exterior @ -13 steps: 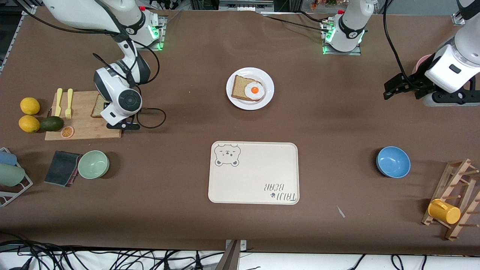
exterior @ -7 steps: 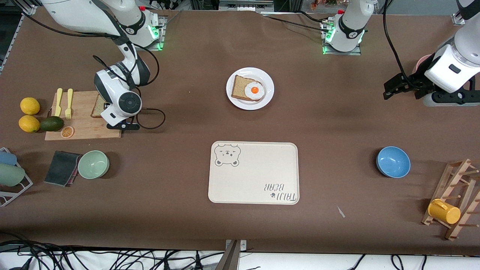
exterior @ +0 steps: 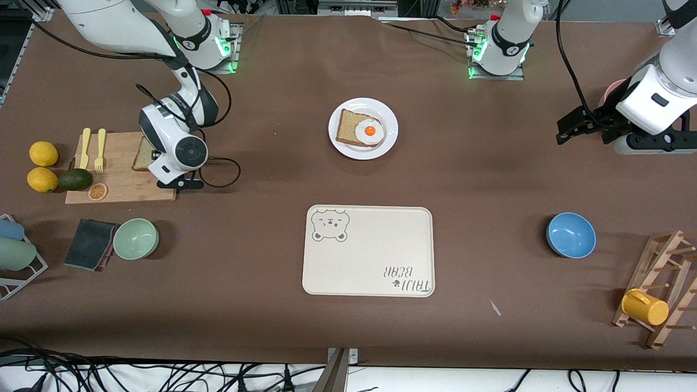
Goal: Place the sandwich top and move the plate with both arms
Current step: 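Close the right gripper on the edge of the bread slice, then lift the bread slice and carry it over the egg plate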
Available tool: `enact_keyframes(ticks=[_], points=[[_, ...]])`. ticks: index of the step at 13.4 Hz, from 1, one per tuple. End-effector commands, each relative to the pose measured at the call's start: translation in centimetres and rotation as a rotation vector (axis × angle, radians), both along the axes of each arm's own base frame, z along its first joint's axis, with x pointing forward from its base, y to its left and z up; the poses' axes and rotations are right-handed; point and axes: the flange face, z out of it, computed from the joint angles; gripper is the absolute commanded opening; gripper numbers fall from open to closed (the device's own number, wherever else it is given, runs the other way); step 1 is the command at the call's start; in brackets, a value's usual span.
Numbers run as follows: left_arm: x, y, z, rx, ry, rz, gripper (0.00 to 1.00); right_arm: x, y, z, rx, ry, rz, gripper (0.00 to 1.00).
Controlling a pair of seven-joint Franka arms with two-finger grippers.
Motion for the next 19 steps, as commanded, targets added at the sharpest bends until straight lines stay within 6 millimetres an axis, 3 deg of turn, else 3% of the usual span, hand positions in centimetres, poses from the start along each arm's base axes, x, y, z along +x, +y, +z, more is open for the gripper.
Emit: enact_keyframes(ticks=[1, 3, 6, 8, 10, 13, 15, 18, 19], points=[[0.3, -0.2, 0.6, 0.036, 0.001, -0.004, 1.0, 0.0, -0.4, 0.0, -0.013, -0.019, 0.014, 0.53], [0.3, -0.2, 0.6, 0.036, 0.002, -0.004, 1.0, 0.2, -0.6, 0.2, -0.015, -0.032, -0.005, 0.32], [0.2, -0.2, 0.7, 0.036, 0.001, -0.004, 1.0, 0.3, -0.6, 0.6, -0.01, -0.041, -0.015, 0.09], [0.3, -0.2, 0.6, 0.036, 0.002, -0.004, 1.0, 0.8, -0.5, 2.4, 0.021, -0.069, -0.066, 0.06], [0.3, -0.2, 0.6, 0.036, 0.002, -0.004, 1.0, 1.5, 0.3, 6.2, 0.095, -0.102, -0.127, 0.03], [0.3, -0.2, 0.6, 0.036, 0.002, -0.004, 1.0, 1.5, 0.4, 11.2, 0.118, -0.095, -0.058, 0.0], [0.3, -0.2, 0.6, 0.036, 0.002, -0.004, 1.0, 0.7, 3.1, 14.8, 0.2, -0.054, -0.002, 0.0], [0.3, -0.1, 0.6, 0.036, 0.002, -0.002, 1.0, 0.7, 11.3, 22.1, 0.331, -0.082, 0.124, 0.0], [0.3, -0.1, 0.6, 0.036, 0.002, -0.002, 1.0, -0.1, 15.0, 23.9, 0.381, -0.101, 0.161, 0.0]])
